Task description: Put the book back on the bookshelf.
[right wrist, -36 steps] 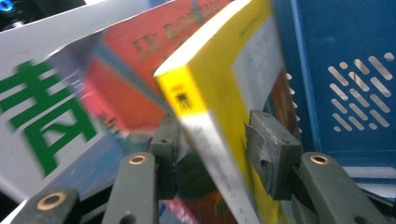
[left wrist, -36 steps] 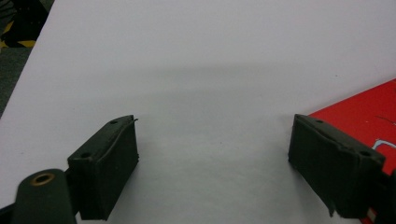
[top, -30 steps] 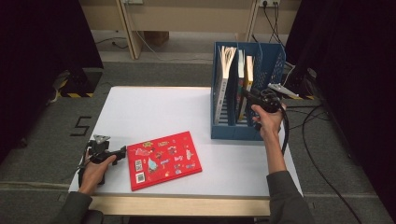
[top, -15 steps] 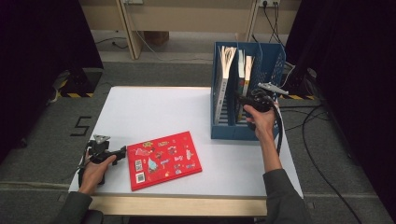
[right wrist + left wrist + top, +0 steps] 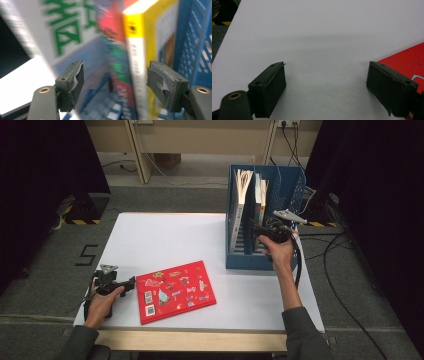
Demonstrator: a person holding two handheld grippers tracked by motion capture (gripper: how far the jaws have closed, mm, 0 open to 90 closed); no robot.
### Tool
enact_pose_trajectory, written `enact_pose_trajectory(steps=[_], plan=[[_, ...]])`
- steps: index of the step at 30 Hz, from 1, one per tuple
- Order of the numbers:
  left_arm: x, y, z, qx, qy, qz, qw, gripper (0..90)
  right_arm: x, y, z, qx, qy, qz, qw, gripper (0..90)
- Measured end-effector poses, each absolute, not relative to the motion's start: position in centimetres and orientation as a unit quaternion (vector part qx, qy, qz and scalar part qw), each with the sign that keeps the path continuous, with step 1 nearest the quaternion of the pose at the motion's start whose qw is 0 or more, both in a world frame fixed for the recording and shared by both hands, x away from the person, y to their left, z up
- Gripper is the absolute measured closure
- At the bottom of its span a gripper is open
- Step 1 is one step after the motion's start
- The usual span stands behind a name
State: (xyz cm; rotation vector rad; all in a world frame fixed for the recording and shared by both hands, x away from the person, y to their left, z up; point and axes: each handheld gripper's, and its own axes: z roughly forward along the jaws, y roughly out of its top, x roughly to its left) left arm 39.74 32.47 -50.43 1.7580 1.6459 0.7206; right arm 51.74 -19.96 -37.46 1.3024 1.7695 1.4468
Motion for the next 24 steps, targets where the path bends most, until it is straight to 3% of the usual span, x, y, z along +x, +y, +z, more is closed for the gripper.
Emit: enact_pose_trajectory(steps=[7, 14, 24], plan=[[39.7, 32.5, -50.4, 0.665, 0.623, 0.273, 0.309, 14.7, 49.3, -17.0, -35.5, 0.432, 0.664, 0.556, 0.25, 29.5], [39.7, 32.5, -50.4, 0.665, 0.623, 0.272, 0.309, 14.7, 50.3, -14.1, -35.2, 0.431, 0.672, 0.549, 0.25, 31.8], [39.8, 32.5, -50.5, 0.665, 0.622, 0.273, 0.31, 14.7, 52.6, -11.9, -35.2, 0.411, 0.691, 0.526, 0.276, 57.2]])
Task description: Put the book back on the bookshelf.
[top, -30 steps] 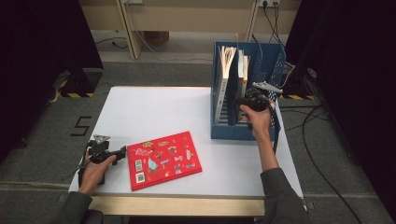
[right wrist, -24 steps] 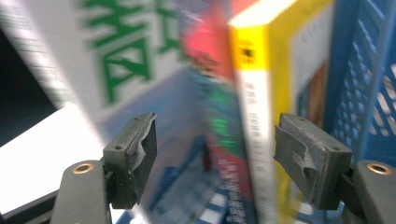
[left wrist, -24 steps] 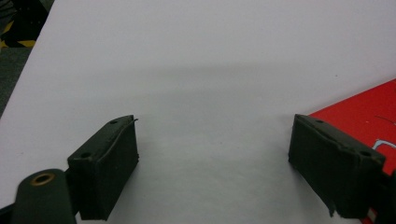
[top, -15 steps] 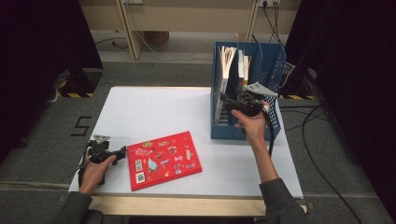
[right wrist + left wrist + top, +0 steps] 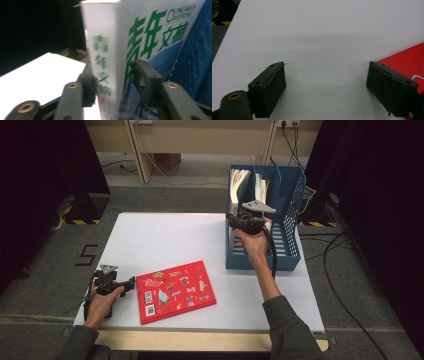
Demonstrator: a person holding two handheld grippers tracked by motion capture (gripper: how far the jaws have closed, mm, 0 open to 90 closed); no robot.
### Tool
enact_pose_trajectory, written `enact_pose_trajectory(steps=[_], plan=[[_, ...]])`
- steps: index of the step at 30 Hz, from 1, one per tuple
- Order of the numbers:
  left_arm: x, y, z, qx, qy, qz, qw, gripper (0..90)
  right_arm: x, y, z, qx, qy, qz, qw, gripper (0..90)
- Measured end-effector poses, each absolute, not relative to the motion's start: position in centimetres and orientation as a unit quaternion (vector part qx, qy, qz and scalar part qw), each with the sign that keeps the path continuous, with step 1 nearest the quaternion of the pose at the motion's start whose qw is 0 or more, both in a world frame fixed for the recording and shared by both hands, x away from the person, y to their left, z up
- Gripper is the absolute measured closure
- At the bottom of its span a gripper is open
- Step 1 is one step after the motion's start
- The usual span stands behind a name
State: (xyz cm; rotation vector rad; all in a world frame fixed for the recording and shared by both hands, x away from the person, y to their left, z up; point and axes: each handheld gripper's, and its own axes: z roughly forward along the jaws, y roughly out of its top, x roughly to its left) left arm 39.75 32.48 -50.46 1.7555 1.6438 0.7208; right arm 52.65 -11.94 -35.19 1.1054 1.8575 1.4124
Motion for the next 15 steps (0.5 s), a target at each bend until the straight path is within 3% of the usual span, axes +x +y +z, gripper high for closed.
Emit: enact_pose_trajectory(steps=[3, 15], plan=[[39.8, 32.5, -50.5, 0.664, 0.623, 0.273, 0.311, 14.7, 52.5, -10.7, -35.0, 0.386, 0.712, 0.5, 0.307, 57.2], [39.8, 32.5, -50.5, 0.665, 0.622, 0.274, 0.309, 14.6, 54.1, -10.3, -34.8, 0.401, 0.709, 0.495, 0.302, 56.4]])
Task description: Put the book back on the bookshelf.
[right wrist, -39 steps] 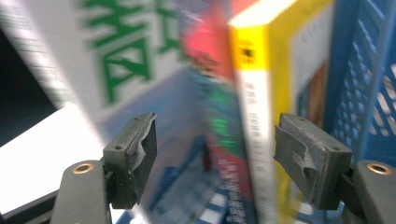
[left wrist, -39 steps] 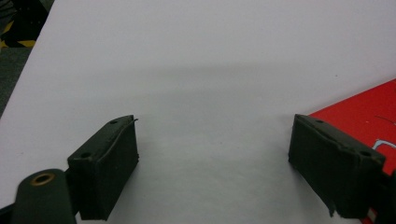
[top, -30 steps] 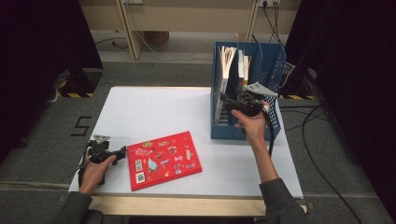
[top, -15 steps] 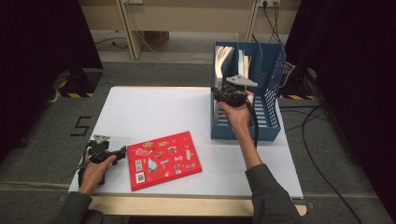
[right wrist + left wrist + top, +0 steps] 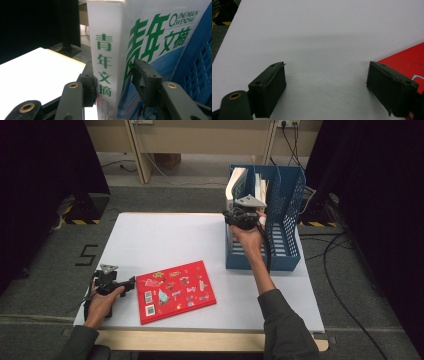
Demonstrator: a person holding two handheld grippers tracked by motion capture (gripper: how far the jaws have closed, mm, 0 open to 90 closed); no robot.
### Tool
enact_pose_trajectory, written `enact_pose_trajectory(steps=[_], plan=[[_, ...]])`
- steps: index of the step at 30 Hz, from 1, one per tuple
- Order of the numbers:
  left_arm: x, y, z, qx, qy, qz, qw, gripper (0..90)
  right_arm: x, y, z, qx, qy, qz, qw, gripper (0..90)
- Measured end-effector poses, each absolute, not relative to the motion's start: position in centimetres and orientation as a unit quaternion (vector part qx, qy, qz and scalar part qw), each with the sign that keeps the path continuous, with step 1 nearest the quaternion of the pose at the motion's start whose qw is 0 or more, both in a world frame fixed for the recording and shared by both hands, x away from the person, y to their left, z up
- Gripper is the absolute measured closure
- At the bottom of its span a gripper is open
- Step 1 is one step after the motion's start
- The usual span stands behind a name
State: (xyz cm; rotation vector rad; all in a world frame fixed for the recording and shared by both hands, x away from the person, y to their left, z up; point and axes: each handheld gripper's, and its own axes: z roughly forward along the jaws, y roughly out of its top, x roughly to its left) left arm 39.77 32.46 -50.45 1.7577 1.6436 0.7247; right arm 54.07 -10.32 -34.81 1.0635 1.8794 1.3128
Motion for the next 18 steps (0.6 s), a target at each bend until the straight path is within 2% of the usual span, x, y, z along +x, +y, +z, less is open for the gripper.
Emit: enact_pose_trajectory(steps=[7, 10, 18], plan=[[39.7, 32.5, -50.4, 0.665, 0.623, 0.272, 0.311, 14.6, 54.1, -10.5, -35.1, 0.422, 0.708, 0.491, 0.284, 46.7], [39.7, 32.5, -50.4, 0.665, 0.622, 0.272, 0.311, 14.6, 53.6, -10.7, -35.5, 0.428, 0.702, 0.504, 0.265, 37.7], [39.7, 32.5, -50.4, 0.664, 0.623, 0.271, 0.312, 14.6, 51.6, -11.4, -35.0, 0.415, 0.706, 0.513, 0.258, 33.0]])
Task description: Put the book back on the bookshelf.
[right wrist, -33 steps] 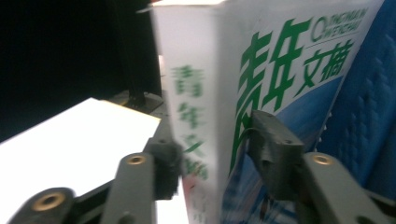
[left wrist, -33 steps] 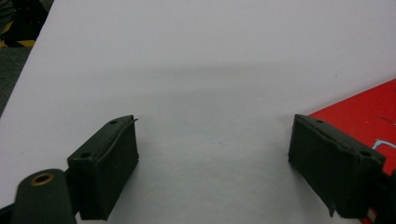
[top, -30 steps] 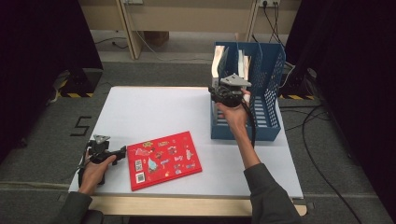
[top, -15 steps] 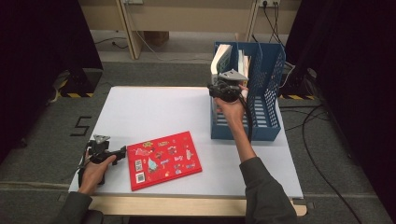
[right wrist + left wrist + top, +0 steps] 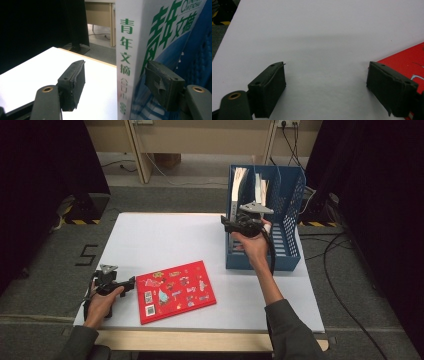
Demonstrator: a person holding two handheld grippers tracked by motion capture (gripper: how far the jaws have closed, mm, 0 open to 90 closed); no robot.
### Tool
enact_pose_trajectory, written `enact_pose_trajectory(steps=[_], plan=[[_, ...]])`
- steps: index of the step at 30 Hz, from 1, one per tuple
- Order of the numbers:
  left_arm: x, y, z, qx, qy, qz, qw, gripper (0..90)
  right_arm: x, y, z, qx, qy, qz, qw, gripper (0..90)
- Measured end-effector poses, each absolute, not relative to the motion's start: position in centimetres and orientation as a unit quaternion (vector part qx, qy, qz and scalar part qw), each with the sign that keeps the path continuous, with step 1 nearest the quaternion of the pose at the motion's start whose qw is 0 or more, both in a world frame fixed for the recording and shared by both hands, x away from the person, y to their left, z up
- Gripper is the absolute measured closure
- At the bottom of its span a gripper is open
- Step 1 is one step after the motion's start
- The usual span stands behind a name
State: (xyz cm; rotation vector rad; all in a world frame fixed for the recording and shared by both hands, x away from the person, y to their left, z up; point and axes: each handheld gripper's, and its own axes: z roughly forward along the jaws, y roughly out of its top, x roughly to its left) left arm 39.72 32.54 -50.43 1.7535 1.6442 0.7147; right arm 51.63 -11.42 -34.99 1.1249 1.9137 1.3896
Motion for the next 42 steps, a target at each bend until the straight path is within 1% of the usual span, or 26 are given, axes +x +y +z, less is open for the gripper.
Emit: enact_pose_trajectory(steps=[2, 4, 10, 11, 12, 13, 16, 18, 22, 24, 26, 30, 37, 42], plan=[[39.7, 32.6, -50.4, 0.663, 0.623, 0.27, 0.315, 14.8, 51.1, -11.8, -34.9, 0.415, 0.705, 0.515, 0.254, 32.9], [39.7, 32.7, -50.4, 0.661, 0.624, 0.268, 0.318, 14.8, 50.5, -12.1, -34.9, 0.413, 0.707, 0.523, 0.238, 32.7], [39.5, 32.6, -50.3, 0.662, 0.622, 0.272, 0.317, 15.7, 48.4, -12.9, -35.5, 0.389, 0.721, 0.527, 0.226, 32.3], [39.5, 32.6, -50.3, 0.661, 0.622, 0.275, 0.317, 15.7, 48.1, -13.0, -35.6, 0.386, 0.723, 0.53, 0.219, 32.3], [39.4, 32.6, -50.3, 0.662, 0.622, 0.276, 0.315, 15.7, 47.7, -13.1, -35.9, 0.384, 0.723, 0.538, 0.201, 32.5], [39.3, 32.5, -50.3, 0.666, 0.619, 0.276, 0.311, 15.6, 47.4, -13.3, -36.1, 0.383, 0.726, 0.537, 0.195, 32.8], [39.0, 32.2, -50.3, 0.673, 0.611, 0.283, 0.305, 15.6, 46.2, -13.7, -37.0, 0.377, 0.734, 0.529, 0.199, 32.5], [38.8, 32.1, -50.3, 0.676, 0.608, 0.285, 0.304, 15.5, 45.4, -13.9, -37.6, 0.381, 0.731, 0.535, 0.186, 31.5], [38.5, 32.2, -50.3, 0.675, 0.609, 0.28, 0.306, 15.4, 44.4, -14.0, -38.4, 0.39, 0.73, 0.527, 0.193, 29.0], [38.3, 32.2, -50.3, 0.676, 0.61, 0.279, 0.307, 15.4, 44.0, -14.1, -39.0, 0.391, 0.731, 0.534, 0.168, 27.9], [38.2, 32.1, -50.3, 0.679, 0.605, 0.284, 0.304, 15.4, 43.6, -14.2, -39.5, 0.399, 0.726, 0.537, 0.158, 27.9], [37.9, 31.9, -50.2, 0.684, 0.599, 0.289, 0.3, 15.5, 42.9, -14.1, -40.4, 0.408, 0.73, 0.525, 0.158, 25.3], [37.4, 31.6, -50.2, 0.691, 0.592, 0.291, 0.297, 15.7, 42.1, -13.7, -42.6, 0.404, 0.747, 0.511, 0.136, 15.5], [36.8, 31.5, -50.1, 0.696, 0.588, 0.286, 0.298, 15.6, 41.7, -13.7, -43.5, 0.399, 0.755, 0.504, 0.128, 15.7]])
